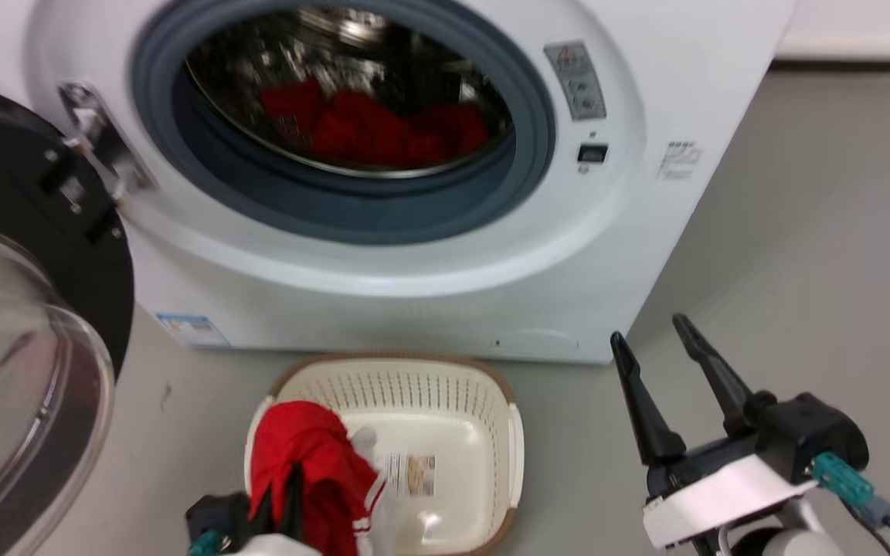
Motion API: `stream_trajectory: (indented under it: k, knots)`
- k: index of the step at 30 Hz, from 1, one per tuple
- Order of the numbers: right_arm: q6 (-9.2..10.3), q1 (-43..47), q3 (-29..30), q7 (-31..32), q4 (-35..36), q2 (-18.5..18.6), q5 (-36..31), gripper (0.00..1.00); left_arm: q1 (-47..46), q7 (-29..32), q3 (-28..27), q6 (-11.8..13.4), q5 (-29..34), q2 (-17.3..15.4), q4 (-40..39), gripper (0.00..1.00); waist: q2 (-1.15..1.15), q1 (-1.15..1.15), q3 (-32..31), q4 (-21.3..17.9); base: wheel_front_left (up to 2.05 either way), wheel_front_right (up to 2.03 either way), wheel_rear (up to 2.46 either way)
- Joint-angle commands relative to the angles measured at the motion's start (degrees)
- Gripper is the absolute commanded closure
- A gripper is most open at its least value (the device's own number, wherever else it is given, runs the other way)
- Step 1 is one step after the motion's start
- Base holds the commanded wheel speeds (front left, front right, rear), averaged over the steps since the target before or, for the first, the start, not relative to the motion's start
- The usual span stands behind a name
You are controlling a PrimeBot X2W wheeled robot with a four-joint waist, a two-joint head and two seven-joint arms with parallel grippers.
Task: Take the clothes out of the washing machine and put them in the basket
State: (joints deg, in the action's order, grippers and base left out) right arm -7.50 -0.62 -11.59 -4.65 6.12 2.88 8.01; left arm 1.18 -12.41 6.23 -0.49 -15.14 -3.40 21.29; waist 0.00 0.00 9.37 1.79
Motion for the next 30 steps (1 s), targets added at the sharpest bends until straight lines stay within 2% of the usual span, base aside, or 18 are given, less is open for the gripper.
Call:
stream_trajectory:
  k: [1, 6, 7, 12, 20, 27, 28, 29, 30]
  knots:
    - [0.02, -1.71, -0.22, 0.07, 0.39, -0.01, -0.5, 0.0, -3.32, -0.96, 0.45, -0.53, -0.46, 0.19, 3.22, 1.0, 0.0, 0.0, 5.61, -0.37, 0.0, 0.0, 0.0]
    - [0.02, -4.99, -0.99, -0.2, 0.51, -0.01, -1.42, 0.0, -13.18, -2.42, 1.22, -0.27, -1.84, 0.39, 15.99, 1.0, 0.0, 0.0, 12.89, -0.92, 0.0, 0.0, 0.0]
    - [0.02, -4.99, -0.99, -0.2, 0.51, -0.01, -1.42, 0.0, -13.18, -2.42, 1.22, -0.27, -1.84, 0.39, 15.99, 1.0, 0.0, 0.0, 12.89, -0.92, 0.0, 0.0, 0.0]
    - [0.02, -8.32, -1.79, -0.6, 0.25, -0.02, -2.08, 0.0, -23.02, -2.84, 2.92, 0.58, -5.29, 0.52, 25.93, 1.0, 0.0, 0.0, 19.59, -1.88, 0.0, 0.0, 0.0]
    - [0.02, -12.75, -2.58, -1.91, -0.33, -0.02, -2.33, 0.0, -32.86, -2.84, 3.03, 1.89, -7.13, 0.49, 32.46, 1.0, 0.0, 0.0, 29.11, -3.98, 0.0, 0.0, 0.0]
    - [0.02, -14.85, -2.8, -3.66, -2.16, -0.02, -2.02, 0.0, -36.14, -2.79, 1.25, 0.13, -6.28, 0.5, 37.13, 1.0, 0.0, 0.0, 32.36, -4.95, 0.0, 0.0, 0.0]
    - [0.02, -14.98, -2.78, -3.94, -2.5, -0.02, -2.0, 0.0, -36.24, -2.8, 1.14, 0.01, -6.15, 0.5, 37.36, 0.78, 0.0, 0.0, 32.35, -4.94, 0.0, 0.0, 0.0]
    - [0.02, -15.09, -2.69, -4.07, -2.87, -0.02, -1.94, 0.0, -36.21, -2.8, 0.96, 0.23, -5.97, 0.5, 37.62, 0.64, 0.0, 0.0, 32.17, -4.89, 0.0, 0.0, 0.0]
    - [0.02, -15.21, -2.5, -4.16, -3.33, -0.02, -1.89, 0.0, -35.99, -2.8, 0.66, 0.4, -5.98, 0.49, 37.68, 0.06, 0.0, 0.0, 31.74, -4.78, 0.0, 0.0, 0.0]
